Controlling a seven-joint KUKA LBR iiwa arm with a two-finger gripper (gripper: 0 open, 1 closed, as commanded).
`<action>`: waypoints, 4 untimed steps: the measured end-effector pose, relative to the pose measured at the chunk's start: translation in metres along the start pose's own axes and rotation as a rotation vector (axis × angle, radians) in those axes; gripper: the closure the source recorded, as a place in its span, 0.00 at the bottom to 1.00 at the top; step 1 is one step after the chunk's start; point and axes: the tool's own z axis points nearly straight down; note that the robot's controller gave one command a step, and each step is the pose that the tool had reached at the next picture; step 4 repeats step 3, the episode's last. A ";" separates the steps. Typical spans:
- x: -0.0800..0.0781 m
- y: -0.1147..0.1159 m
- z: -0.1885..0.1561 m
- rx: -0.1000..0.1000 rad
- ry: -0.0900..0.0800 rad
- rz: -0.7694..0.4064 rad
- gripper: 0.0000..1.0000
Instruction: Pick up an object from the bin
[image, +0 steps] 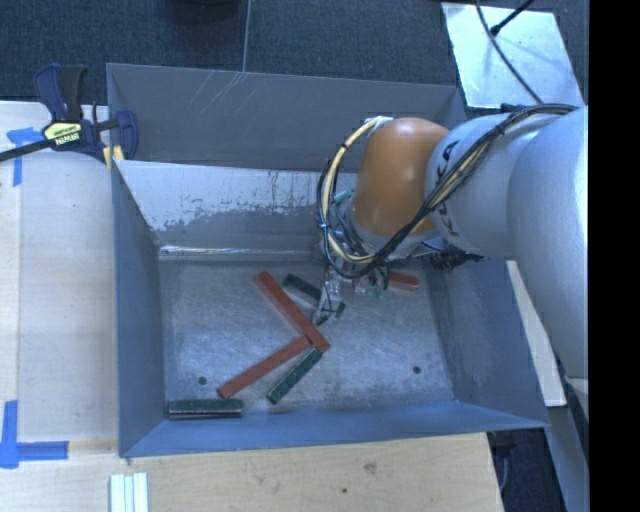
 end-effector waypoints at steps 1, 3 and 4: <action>-0.001 0.000 -0.001 -0.001 -0.002 0.000 1.00; 0.003 -0.021 -0.185 -0.001 -0.009 0.027 1.00; 0.003 -0.021 -0.185 -0.001 -0.009 0.027 1.00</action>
Offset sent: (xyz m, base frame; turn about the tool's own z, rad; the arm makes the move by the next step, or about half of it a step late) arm 0.0000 0.0000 0.0000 0.0000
